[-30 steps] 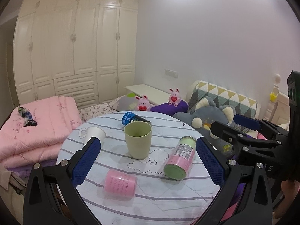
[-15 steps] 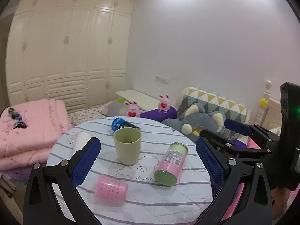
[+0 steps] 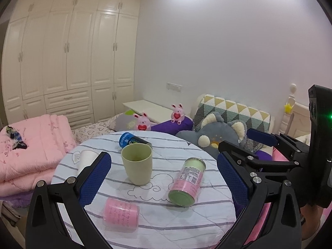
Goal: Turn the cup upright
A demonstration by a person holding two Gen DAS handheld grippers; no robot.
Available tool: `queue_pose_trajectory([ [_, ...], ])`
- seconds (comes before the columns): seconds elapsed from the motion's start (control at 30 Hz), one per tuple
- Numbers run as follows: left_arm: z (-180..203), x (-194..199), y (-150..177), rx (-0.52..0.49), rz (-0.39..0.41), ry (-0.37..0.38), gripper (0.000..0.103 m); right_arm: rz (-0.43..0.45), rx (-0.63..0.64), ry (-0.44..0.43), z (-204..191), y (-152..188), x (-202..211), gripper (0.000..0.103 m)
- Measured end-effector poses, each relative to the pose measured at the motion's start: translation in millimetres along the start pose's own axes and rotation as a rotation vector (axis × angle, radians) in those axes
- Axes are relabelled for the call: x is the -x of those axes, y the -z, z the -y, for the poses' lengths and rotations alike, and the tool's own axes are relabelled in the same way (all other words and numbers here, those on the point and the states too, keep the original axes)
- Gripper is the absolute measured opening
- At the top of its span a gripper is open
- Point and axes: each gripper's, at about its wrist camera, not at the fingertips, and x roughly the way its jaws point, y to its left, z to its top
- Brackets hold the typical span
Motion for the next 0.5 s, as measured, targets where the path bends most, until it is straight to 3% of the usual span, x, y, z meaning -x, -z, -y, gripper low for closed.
queue_pose_trajectory([
  [0.5,1.7,1.3,2.2,-0.027,0.013,-0.043,0.103,-0.022,-0.002,-0.001,-0.2,1.1,-4.8,0.081],
])
